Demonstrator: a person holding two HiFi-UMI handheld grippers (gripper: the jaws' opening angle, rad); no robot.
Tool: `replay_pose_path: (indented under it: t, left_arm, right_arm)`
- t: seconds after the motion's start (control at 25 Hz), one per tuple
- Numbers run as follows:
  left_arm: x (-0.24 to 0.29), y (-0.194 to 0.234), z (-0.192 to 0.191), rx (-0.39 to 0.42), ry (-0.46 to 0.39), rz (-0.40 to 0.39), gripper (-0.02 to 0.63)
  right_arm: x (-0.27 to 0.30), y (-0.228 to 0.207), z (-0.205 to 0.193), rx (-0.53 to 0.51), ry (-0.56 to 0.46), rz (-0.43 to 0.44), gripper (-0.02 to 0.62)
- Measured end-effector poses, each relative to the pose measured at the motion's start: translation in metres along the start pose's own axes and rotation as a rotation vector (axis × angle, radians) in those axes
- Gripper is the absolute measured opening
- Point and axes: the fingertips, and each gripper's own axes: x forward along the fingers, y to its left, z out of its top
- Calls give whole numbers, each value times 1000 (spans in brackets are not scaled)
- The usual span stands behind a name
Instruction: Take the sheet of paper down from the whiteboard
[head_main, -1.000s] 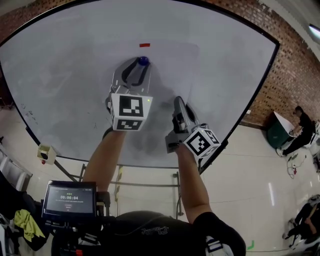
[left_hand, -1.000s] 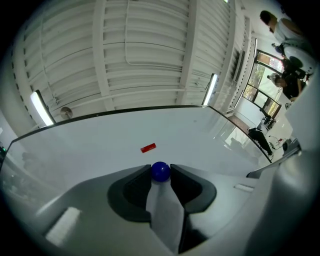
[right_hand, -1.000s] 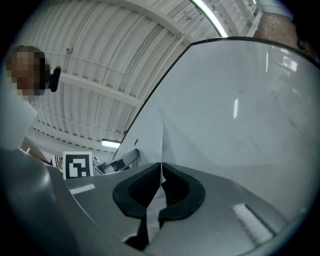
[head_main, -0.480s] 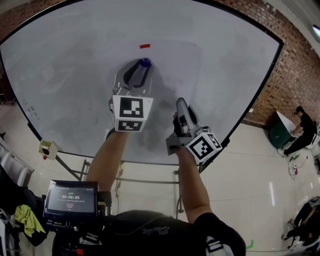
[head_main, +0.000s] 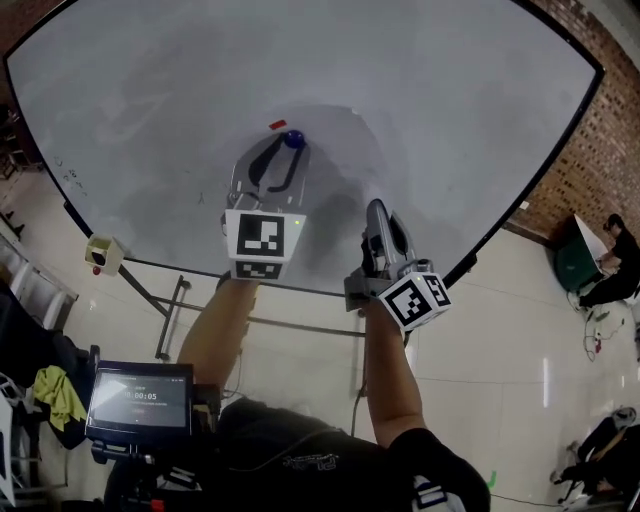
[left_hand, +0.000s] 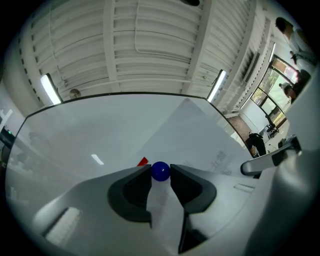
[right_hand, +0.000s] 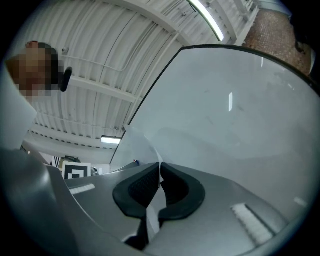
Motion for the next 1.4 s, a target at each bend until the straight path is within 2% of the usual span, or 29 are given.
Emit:
replay_pose_path:
  t: [0.16, 0.28, 0.4, 0.68, 0.84, 1.04, 1.2, 1.4]
  left_arm:
    - [-42, -1, -34, -110, 82, -5, 120]
    - [-69, 11, -62, -112, 131, 26, 120]
    - [-92, 16, -84, -141, 169, 14, 120]
    - [-163, 19, -100, -208, 200, -71, 120]
    - [-211, 28, -109, -208, 212, -110, 121]
    - [-279, 37, -114, -254, 269, -154, 121]
    - [-315, 34, -111, -278, 290, -178, 121]
    - [-345, 30, -116, -292, 303, -206, 121]
  right_arm:
    - [-24, -10, -24, -31, 50, -74, 14]
    - [-43, -11, -39, -97, 92, -124, 14]
    - [-59, -2, -52, -176, 122, -169, 14]
    - [-113, 42, -103, -385, 269, -291, 14]
    - [-143, 72, -138, -437, 337, -356, 14]
    - [-172, 127, -167, -471, 360, -410, 14]
    - [-186, 160, -174, -557, 386, -439, 14]
    - [-199, 183, -179, -583, 386, -460, 14]
